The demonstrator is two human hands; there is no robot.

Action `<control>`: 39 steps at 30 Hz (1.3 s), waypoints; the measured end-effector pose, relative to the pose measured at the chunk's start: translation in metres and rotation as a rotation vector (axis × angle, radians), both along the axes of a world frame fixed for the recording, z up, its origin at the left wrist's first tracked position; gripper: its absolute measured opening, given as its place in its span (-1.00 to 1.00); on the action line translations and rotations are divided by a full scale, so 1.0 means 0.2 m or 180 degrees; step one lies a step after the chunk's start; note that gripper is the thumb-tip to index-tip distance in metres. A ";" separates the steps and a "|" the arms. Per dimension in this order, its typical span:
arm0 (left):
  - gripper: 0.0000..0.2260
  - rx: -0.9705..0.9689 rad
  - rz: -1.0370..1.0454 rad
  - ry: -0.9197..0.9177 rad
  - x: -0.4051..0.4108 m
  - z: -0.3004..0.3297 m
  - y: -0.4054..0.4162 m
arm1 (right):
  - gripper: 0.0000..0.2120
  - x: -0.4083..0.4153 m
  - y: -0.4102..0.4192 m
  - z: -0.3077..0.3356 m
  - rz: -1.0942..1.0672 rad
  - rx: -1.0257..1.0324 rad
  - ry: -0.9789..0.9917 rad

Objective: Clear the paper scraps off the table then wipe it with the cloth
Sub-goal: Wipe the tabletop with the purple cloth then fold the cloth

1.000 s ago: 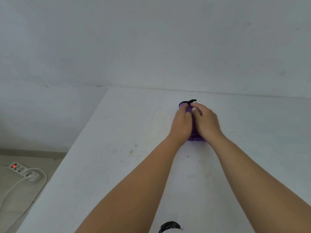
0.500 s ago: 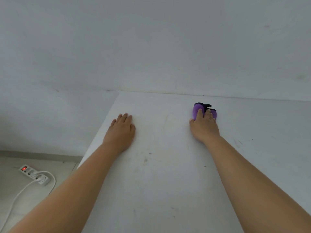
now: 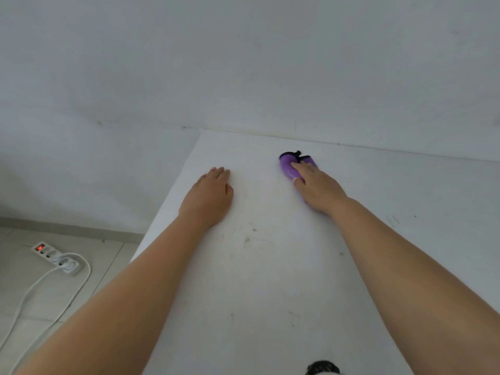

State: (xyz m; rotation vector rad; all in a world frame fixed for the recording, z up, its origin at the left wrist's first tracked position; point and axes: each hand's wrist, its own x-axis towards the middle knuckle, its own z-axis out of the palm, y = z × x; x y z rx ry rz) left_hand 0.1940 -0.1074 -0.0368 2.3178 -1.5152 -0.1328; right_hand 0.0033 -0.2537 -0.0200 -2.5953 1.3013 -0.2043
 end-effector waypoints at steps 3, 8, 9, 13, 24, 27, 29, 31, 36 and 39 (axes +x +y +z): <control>-0.58 -0.0085 -0.0116 0.0109 -0.02 0.01 0.04 | -0.53 -0.19 -0.02 0.01 -0.0459 0.0005 -0.0041; -0.56 0.0153 -0.0436 -0.0074 -0.02 -0.01 0.10 | -0.53 -0.53 0.03 0.02 -0.1147 0.0060 0.0018; -0.56 0.0163 -0.0440 -0.0085 -0.02 -0.02 0.11 | -0.53 -0.58 0.04 0.02 -0.1265 0.0048 0.0030; -0.56 0.0146 -0.0394 -0.0140 -0.04 -0.01 0.13 | -0.51 -0.65 0.14 -0.03 -0.1555 0.0028 0.0170; -0.54 0.0054 -0.0112 -0.0146 -0.03 -0.03 0.12 | -0.45 0.07 0.44 -0.07 -0.1839 0.0226 0.0063; -0.54 -0.0004 -0.0094 -0.0168 -0.03 -0.05 0.11 | -0.45 0.27 0.44 -0.05 -0.1840 0.0292 -0.0006; -0.53 -0.0025 -0.0090 -0.0186 -0.03 -0.05 0.10 | -0.45 0.39 0.40 -0.05 -0.1792 0.0330 -0.0042; -0.53 -0.0023 -0.0064 -0.0220 -0.03 -0.05 0.09 | -0.45 0.50 0.36 -0.04 -0.1693 0.0345 -0.0079; -0.54 0.0069 -0.0039 -0.0213 -0.02 -0.06 0.06 | -0.45 0.67 0.22 -0.03 -0.1048 0.0333 -0.0141; -0.54 0.0198 -0.0077 -0.0173 -0.01 -0.05 0.06 | -0.46 0.63 0.12 0.00 -0.0662 0.0392 -0.0179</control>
